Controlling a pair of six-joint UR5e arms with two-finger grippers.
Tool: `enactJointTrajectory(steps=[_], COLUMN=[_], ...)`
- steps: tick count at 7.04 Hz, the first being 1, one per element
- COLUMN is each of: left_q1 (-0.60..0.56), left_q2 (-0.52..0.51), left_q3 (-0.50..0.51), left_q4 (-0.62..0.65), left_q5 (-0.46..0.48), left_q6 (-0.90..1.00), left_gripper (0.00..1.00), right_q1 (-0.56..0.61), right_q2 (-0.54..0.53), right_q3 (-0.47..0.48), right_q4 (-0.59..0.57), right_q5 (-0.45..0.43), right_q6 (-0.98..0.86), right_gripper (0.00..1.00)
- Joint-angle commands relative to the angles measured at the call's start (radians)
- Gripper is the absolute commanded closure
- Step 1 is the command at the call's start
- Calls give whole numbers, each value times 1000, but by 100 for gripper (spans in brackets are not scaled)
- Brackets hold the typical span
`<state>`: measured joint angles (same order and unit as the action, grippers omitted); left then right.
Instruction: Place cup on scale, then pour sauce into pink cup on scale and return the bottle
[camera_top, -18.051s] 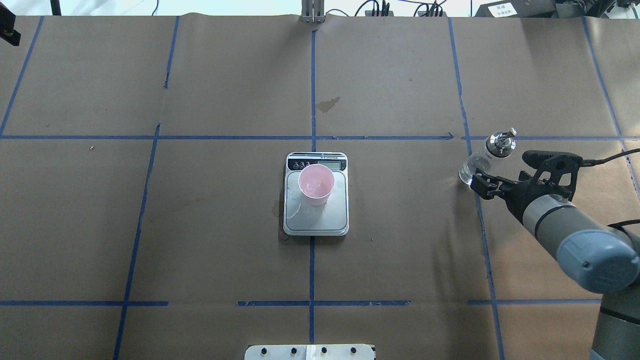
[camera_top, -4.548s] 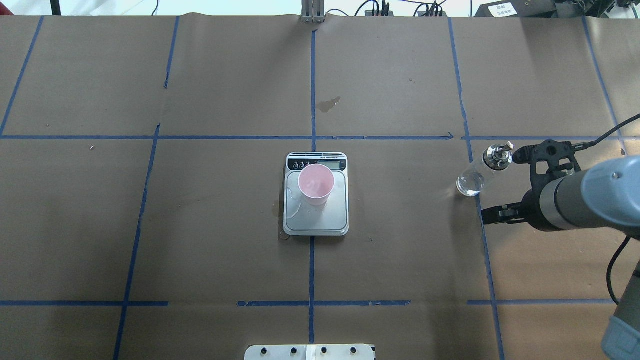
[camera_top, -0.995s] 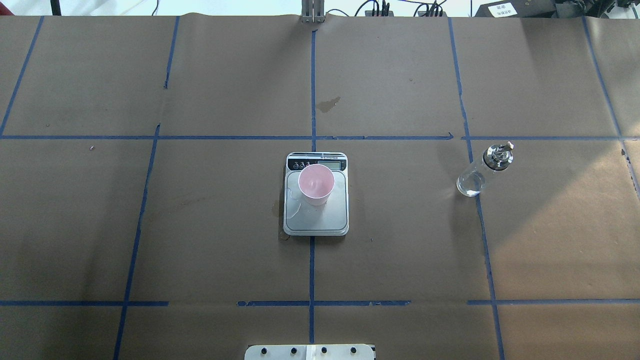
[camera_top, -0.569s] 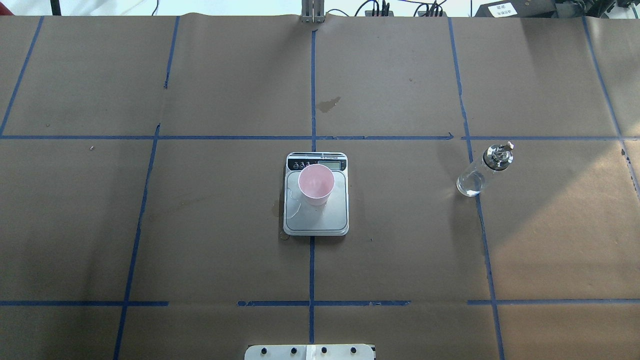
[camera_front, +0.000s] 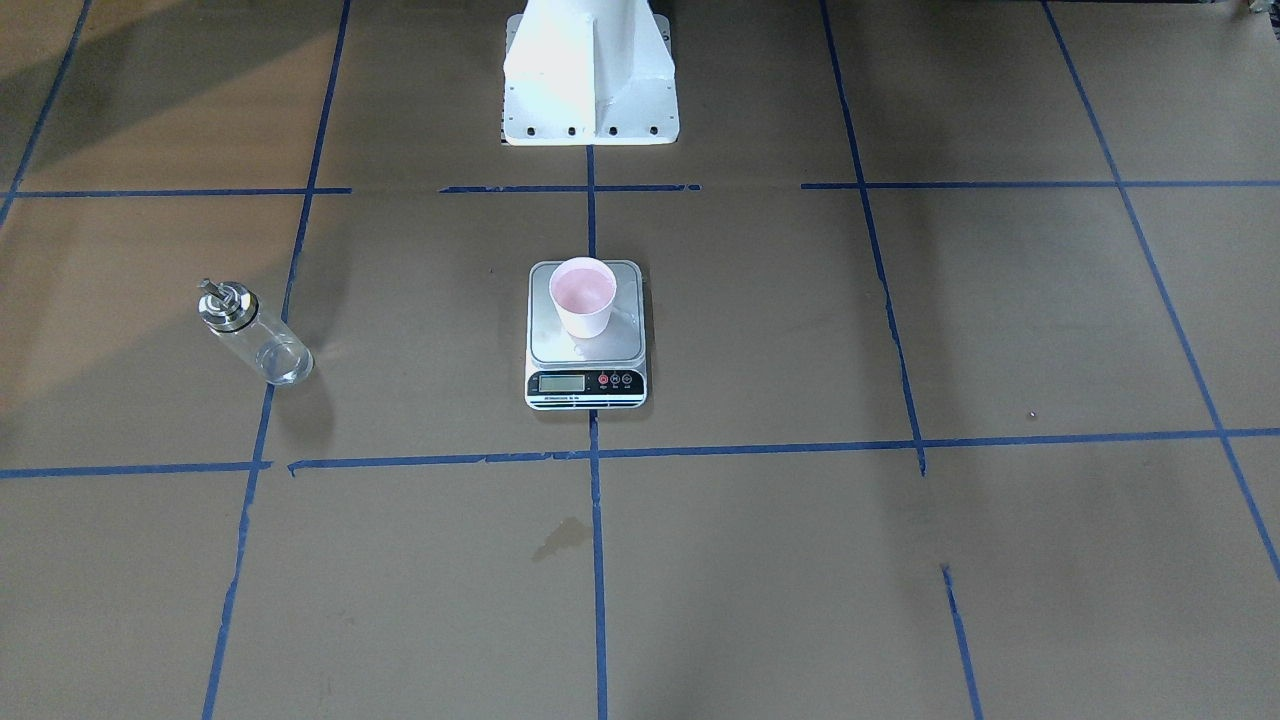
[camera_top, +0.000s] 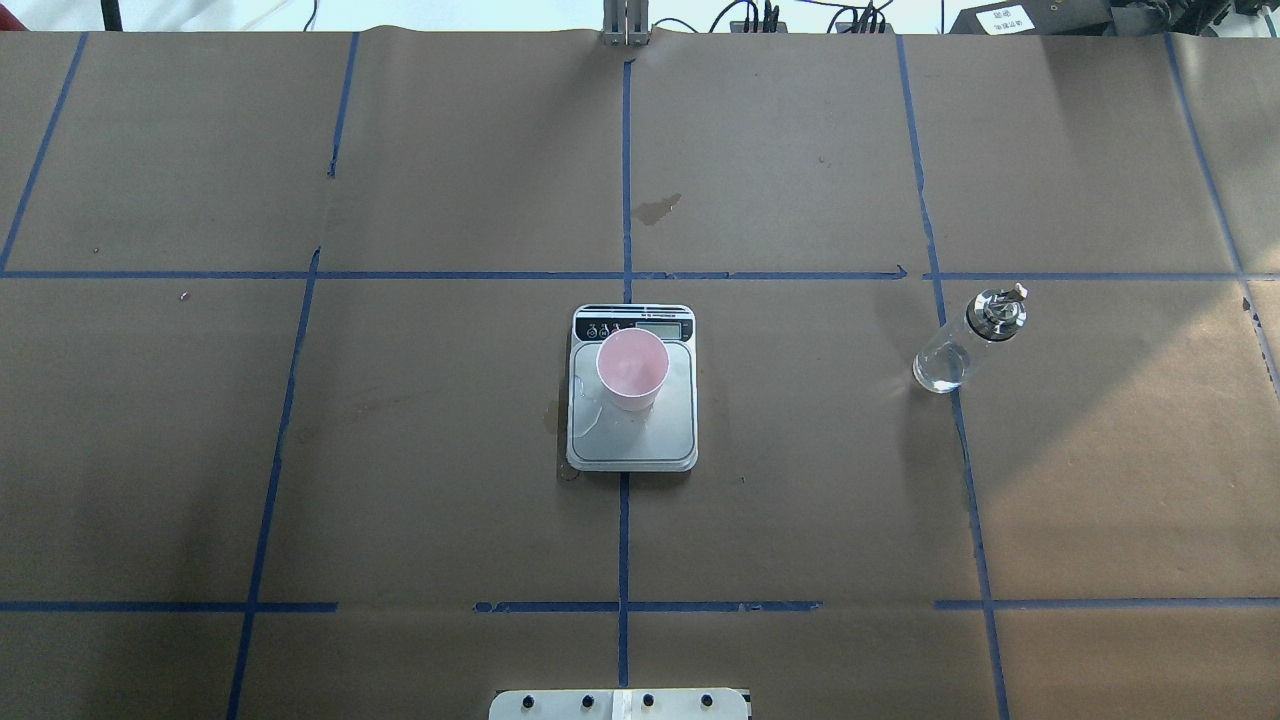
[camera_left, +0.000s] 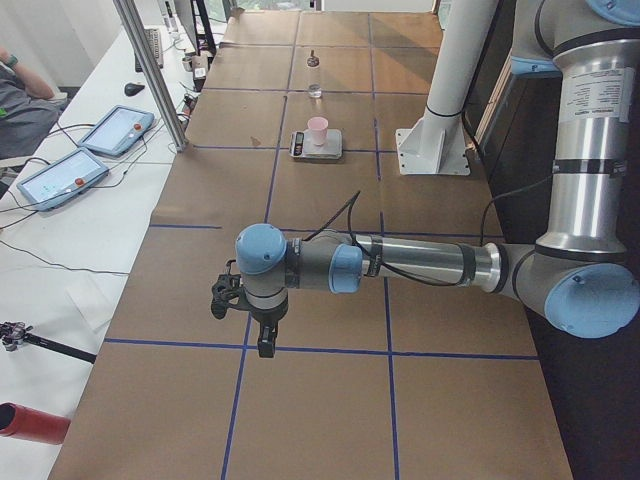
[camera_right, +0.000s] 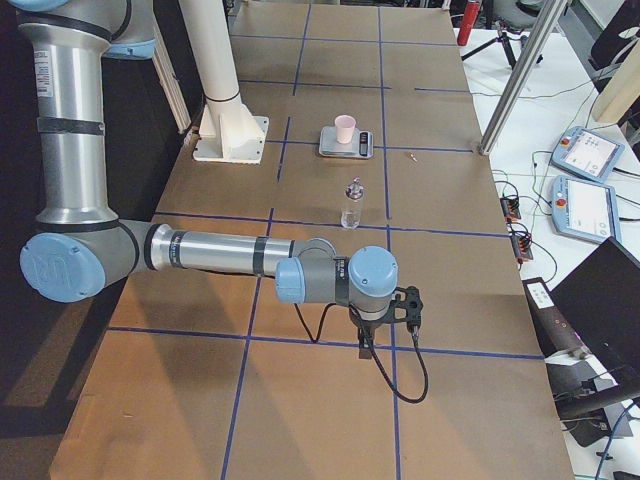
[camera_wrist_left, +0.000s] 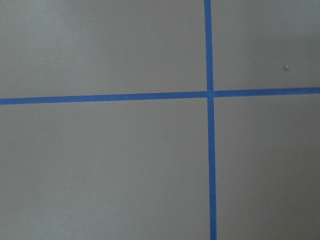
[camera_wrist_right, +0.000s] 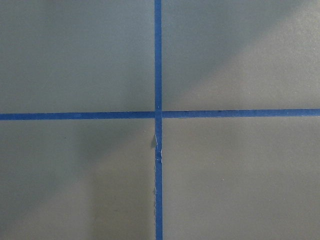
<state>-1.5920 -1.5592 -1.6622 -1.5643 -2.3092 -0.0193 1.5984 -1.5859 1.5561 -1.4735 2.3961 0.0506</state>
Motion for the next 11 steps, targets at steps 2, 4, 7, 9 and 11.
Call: enactJointTrajectory(steps=[2,4,7,9,11], left_q1=[0,0,1,3,3], left_q2=[5,7,13,8,5], left_q3=[-8,-5,15,38,42], left_q4=[-48,-54,-54,-54,-54], left_q5=[1,-1,-30,-32,-32], left_q6=[2,2,25,67,62], left_gripper=[0,0,0,0,0], right_q1=[2,0,0,0,0], right_q2=[6,7,9,9,9], right_q3=[4,4,5,5,7], right_q4=[2,2,9,9,10], right_q5=[0,2,3,5,6], right_q6=[0,0,-1,-1,-1], right_gripper=[0,0,0,0,0])
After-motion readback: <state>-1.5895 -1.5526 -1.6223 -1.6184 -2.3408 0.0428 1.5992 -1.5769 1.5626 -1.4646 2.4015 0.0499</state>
